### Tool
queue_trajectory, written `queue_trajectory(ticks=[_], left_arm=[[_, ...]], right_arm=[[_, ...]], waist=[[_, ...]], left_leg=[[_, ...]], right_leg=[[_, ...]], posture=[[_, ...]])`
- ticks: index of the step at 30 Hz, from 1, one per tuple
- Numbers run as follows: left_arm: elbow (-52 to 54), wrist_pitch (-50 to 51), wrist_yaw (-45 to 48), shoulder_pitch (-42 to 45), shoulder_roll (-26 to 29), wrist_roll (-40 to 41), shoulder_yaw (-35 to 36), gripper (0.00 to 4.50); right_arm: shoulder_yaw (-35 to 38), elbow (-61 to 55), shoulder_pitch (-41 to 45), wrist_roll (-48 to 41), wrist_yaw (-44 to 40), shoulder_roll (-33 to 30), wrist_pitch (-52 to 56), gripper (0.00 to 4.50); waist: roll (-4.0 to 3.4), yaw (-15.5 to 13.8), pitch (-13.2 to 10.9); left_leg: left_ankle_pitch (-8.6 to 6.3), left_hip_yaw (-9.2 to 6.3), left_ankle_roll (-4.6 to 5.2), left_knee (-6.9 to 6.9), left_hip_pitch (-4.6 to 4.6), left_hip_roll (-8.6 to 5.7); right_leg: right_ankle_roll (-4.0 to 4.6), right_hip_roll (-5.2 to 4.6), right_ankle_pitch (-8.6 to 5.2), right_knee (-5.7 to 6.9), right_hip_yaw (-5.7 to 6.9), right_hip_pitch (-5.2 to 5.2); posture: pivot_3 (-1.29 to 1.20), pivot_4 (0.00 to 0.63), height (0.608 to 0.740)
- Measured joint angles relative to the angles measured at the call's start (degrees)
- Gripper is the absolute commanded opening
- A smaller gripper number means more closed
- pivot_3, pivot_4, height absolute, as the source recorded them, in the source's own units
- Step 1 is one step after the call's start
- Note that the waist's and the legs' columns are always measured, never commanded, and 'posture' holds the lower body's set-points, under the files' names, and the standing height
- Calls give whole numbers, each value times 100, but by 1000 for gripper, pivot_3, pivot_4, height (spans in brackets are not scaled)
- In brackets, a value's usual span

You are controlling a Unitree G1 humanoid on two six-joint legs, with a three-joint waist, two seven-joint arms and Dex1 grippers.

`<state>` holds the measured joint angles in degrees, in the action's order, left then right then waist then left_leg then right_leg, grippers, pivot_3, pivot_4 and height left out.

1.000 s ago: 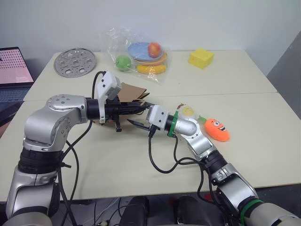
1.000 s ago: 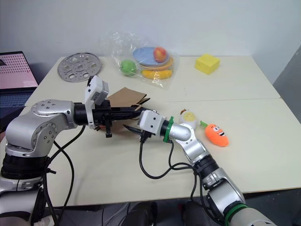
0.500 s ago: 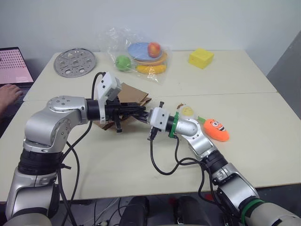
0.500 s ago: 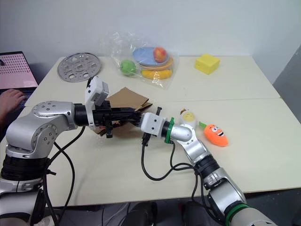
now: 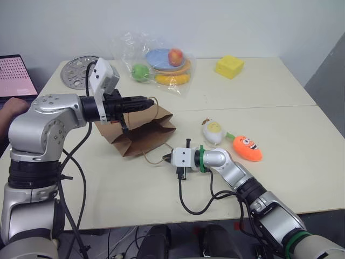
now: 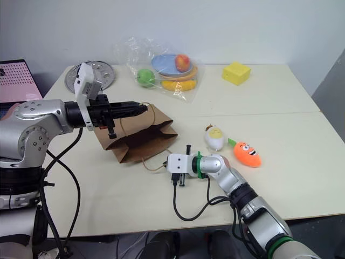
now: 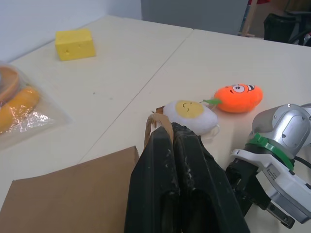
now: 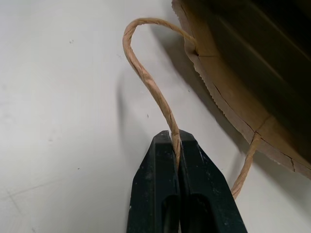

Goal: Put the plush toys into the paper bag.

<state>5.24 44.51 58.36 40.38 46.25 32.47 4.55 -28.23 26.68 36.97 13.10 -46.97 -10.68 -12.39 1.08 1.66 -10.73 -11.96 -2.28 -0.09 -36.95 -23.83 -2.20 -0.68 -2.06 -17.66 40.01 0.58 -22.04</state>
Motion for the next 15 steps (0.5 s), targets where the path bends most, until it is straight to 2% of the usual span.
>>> queue_trajectory(ticks=[4,12,13,15], left_arm=[[131,5,-36,-73,-18,9,-13,0],[194,5,-37,-264,-6,14,-11,0],[214,5,-38,-282,-6,14,-11,0],[254,4,-39,-304,-4,14,-10,0]], right_arm=[[17,-526,-167,-368,-537,-188,466,1305],[403,-2028,-700,-1087,-1172,-1005,1451,4245],[467,-2233,-753,-1214,-1224,-1117,1606,4451],[621,-2625,-860,-1438,-1318,-1309,1900,4451]], waist=[[0,-13,0],[2,-15,-1],[2,-15,-1],[2,-18,-1]], left_leg=[[0,-2,0,1,-3,0],[-1,-4,1,1,-3,1],[-1,-4,1,1,-4,1],[-1,-4,1,2,-4,1]], right_leg=[[0,0,0,-2,0,0],[0,-1,0,-3,2,-1],[0,-1,0,-3,2,-1],[0,-2,0,-5,2,-1]], posture=[[0,150,740],[0,150,740],[0,150,740],[0,150,740]])
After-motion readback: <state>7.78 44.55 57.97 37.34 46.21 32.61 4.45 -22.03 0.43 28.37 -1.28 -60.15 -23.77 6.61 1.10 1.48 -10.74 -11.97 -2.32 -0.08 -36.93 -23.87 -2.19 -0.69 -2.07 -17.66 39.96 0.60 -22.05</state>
